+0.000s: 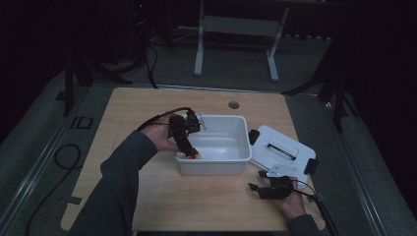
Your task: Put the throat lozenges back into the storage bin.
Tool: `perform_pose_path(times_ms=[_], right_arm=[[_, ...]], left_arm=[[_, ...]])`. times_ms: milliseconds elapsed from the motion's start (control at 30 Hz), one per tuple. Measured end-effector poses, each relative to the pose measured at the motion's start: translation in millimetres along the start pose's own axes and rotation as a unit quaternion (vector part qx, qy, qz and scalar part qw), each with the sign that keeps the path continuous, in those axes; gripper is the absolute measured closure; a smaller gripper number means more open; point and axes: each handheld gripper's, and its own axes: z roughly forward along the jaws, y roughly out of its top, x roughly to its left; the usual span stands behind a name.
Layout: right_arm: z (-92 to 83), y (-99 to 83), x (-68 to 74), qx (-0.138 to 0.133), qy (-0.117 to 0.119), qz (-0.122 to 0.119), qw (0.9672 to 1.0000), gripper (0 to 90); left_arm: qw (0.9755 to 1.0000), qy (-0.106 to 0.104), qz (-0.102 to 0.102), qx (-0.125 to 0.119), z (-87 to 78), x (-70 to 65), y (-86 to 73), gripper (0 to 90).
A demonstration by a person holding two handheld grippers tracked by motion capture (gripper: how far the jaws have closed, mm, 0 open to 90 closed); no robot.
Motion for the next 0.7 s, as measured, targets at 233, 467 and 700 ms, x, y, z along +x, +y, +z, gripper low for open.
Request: perform_pose_path(times_ms=[233,467,700], right_arm=[[-0.1,0.0,0.1,0.000,0.000,-0.001,1.0000,33.8],[0.0,0.0,0.1,0.000,0.000,-0.001,1.0000,33.8],[0.0,-0.1,0.0,0.000,0.000,-0.001,1.0000,33.8]], left_arm=[[0.9998,0.013,-0.009,-0.010,-8.9,5.4,-10.1,44.6],[0.9991,0.016,-0.026,-0.030,-12.7,9.8,-24.5,52.8],[0.9971,0.043,-0.035,-0.052,-21.8,7.2,-35.9,53.0]])
